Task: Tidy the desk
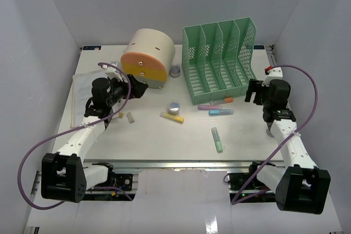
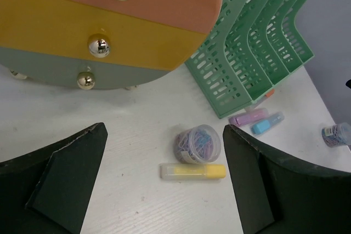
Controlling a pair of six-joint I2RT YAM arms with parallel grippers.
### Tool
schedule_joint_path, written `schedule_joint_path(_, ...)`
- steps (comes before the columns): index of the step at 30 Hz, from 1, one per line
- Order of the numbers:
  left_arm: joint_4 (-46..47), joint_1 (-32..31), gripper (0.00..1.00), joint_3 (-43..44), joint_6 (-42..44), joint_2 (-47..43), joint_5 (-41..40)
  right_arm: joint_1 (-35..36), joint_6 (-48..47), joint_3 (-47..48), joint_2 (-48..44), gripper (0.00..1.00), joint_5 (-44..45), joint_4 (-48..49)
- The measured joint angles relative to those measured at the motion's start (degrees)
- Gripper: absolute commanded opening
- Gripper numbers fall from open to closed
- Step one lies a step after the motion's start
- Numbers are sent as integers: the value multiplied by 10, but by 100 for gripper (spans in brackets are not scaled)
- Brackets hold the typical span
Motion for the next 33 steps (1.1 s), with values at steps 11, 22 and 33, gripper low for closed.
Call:
schedule_joint_path(11, 6, 0, 98, 7, -4, -1, 12, -15, -33, -22, -27, 90, -123, 20)
schedule_joint_path(22, 2, 0, 98, 14, 1, 0, 24, -17, -218, -73, -59, 90, -406, -5)
schedule_joint_path(33, -32, 33, 89, 105, -6, 91, 80, -23, -268, -71, -74, 91, -487, -35)
